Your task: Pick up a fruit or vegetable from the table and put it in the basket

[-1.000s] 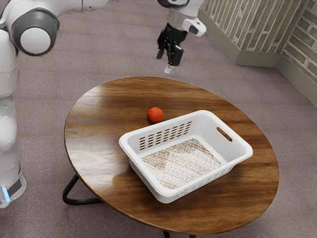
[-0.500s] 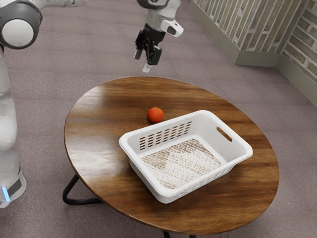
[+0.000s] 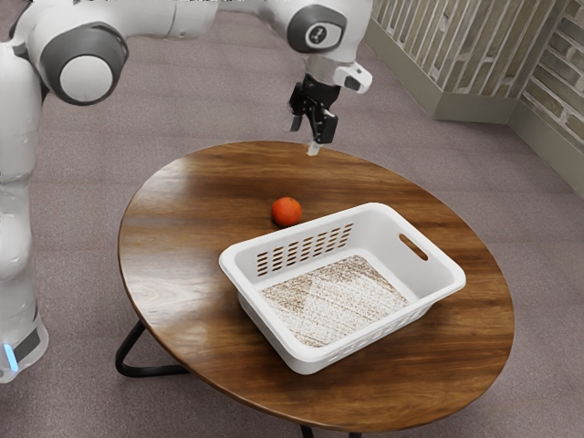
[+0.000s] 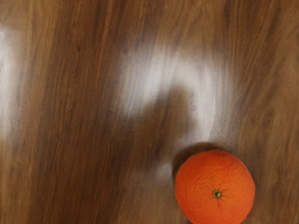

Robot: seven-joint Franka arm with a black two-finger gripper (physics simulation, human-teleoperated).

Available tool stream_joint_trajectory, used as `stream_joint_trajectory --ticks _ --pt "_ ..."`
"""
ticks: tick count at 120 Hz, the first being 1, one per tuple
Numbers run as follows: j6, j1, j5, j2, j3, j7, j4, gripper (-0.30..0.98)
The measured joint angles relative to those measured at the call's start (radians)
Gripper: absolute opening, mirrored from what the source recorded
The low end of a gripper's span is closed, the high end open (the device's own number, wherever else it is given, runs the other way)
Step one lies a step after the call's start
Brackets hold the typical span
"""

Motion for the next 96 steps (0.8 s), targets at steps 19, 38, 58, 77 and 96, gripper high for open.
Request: stream_joint_trajectory --ticks 19,38,58,77,96 --pt "-0.006 -0.003 -0.002 0.004 -0.002 -0.015 0.015 0.69" --pt "-0.014 -0.001 -0.003 0.007 -0.026 -0.026 0.017 0.69" --pt "-0.018 -0.010 -0.002 0.008 -0.060 -0.036 0.016 0.69" --pt "-0.016 -0.005 -0.003 0.044 -0.059 -0.044 0.004 0.69" --pt "0.009 -0.005 -0.012 0.097 -0.059 -0.049 -0.012 0.69"
